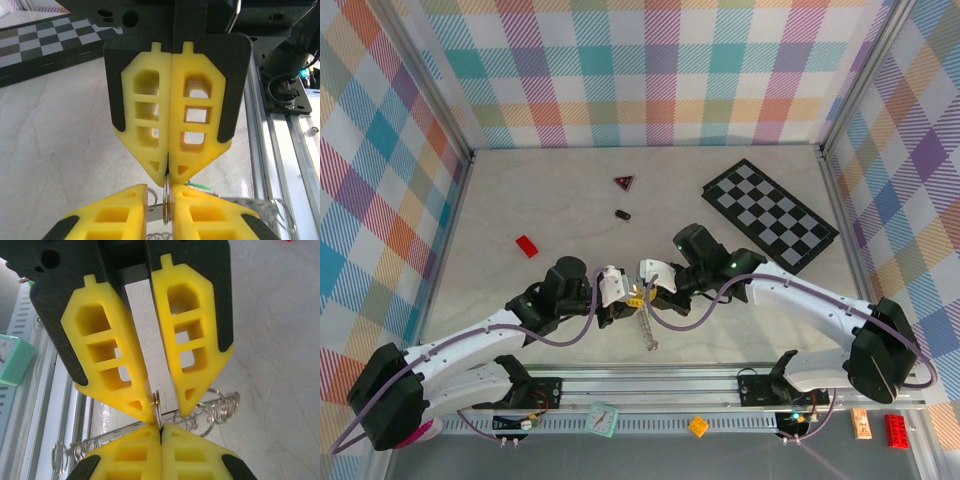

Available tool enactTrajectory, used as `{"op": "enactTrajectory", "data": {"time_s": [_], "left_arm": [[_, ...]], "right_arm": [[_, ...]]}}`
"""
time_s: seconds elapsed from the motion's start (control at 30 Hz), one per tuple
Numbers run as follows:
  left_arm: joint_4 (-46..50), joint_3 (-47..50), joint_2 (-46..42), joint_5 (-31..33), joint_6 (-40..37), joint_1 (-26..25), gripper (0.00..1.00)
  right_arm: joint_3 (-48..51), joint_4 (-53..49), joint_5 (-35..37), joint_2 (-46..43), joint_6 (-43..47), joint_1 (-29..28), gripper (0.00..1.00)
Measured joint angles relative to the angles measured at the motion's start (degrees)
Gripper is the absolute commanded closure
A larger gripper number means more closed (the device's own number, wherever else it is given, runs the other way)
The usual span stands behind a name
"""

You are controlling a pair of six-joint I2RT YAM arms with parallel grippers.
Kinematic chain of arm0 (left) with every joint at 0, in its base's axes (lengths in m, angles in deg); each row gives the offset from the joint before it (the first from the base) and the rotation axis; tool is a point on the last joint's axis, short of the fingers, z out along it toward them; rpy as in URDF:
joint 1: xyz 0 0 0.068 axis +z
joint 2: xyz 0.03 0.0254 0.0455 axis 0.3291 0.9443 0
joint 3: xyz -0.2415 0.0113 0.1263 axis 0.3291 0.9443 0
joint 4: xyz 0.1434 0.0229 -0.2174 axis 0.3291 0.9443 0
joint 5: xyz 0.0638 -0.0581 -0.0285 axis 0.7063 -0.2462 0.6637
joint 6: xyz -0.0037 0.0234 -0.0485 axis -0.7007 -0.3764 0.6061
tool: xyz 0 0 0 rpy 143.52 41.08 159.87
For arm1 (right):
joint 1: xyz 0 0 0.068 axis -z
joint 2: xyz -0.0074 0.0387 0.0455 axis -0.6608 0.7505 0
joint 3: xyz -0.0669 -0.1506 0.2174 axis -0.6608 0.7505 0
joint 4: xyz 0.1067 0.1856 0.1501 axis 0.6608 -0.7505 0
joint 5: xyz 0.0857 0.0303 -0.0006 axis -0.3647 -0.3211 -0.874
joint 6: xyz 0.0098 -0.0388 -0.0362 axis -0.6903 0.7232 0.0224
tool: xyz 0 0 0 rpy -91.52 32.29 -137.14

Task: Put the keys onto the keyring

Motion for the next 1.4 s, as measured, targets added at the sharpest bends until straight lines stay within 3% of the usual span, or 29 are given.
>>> {"op": "enactTrajectory", "data": {"time_s": [0.1, 0.17, 0.3, 0.57, 1.07, 1.4], "left_arm": [[0.9, -0.1, 0.2, -0.6, -0.7, 0.0, 1.0], [1.0, -0.2, 0.2, -1.0, -0.9, -0.1, 1.0], [0.8, -0.2, -0.1, -1.4, -1.0, -0.1, 1.0], [-7.7, 5.8, -2.4, -0.3, 1.6, -0.1, 1.0], [-17.5, 8.8, -2.4, -0.1, 6.0, -0.1, 1.0], [-27.7, 11.3, 1.4, 2.7, 13.5, -0.1, 1.0]], "right_arm": [[0.0, -0.1, 0.1, 0.0, 0.0, -0.1, 1.0], [0.2, 0.1, 0.0, -0.2, -0.3, -0.1, 1.0], [2.9, 2.9, -1.3, -2.6, -2.4, 1.1, 0.8], [10.4, 9.7, -4.5, -7.3, -8.4, 4.7, 0.67], [12.2, 17.7, -8.2, -3.0, -13.2, 4.7, 0.65], [20.0, 25.1, -7.9, -4.0, -17.6, 3.7, 0.6]]}}
